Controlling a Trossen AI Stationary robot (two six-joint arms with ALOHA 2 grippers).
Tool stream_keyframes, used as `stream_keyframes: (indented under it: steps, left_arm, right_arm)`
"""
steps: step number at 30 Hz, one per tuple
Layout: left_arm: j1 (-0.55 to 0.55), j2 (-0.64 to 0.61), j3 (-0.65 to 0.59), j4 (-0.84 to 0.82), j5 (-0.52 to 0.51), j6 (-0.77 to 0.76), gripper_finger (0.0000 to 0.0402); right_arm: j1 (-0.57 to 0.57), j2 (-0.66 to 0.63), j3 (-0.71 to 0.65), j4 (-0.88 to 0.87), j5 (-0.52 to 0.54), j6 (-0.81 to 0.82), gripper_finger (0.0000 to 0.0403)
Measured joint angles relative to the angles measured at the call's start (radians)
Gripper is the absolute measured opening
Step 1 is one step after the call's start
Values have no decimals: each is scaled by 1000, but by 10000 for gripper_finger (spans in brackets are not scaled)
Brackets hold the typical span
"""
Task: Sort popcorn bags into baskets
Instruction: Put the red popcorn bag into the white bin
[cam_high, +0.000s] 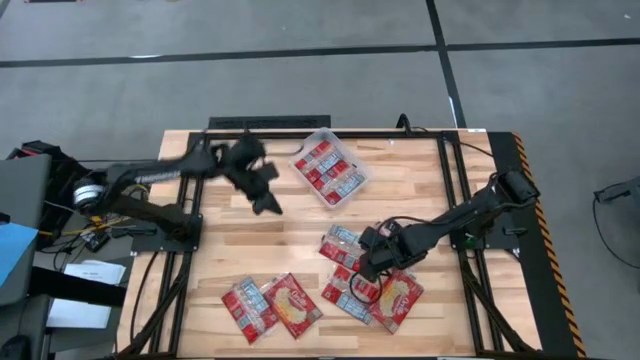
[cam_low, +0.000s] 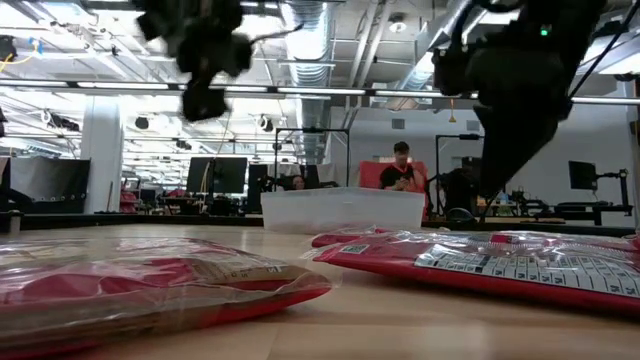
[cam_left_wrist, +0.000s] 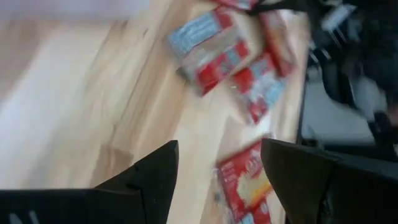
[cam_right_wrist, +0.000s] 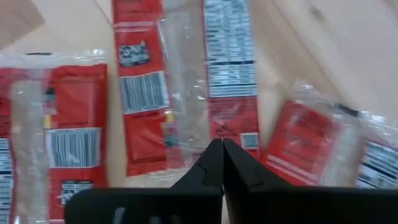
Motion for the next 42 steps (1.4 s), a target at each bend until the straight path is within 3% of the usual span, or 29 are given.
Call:
stream_keyframes:
  steps: [4, 7, 11, 17, 27, 29, 35, 42]
  left_arm:
    - [-84, -132, -303, 366, -74, -334, 216]
    - [-138, -188, -458, 577, -121, -531, 216]
    - [-200, -231, -556, 643, -188, -635, 216]
    - [-265, -242, -581, 648, -287, -655, 216]
    - [-325, -241, -580, 648, -460, -664, 217]
    - [-325, -240, -580, 650, -478, -657, 217]
    - [-297, -223, -580, 652, -489, -562, 217]
    - [-179, -93, -580, 622, -440, -393, 220]
  right_arm:
    - [9, 0, -72, 135, -32, -6, 9]
    - [-4, 0, -101, 194, -34, -15, 14]
    - [-55, 31, -111, 305, -50, -95, 19]
    - [-131, 178, -54, 498, -182, -208, 12]
    - [-278, 361, 323, 493, -213, -526, 25]
    - [-296, 359, 381, 423, -238, -559, 19]
    - [-240, 336, 437, 346, -237, -589, 11]
    - [-195, 341, 434, 314, -134, -577, 26]
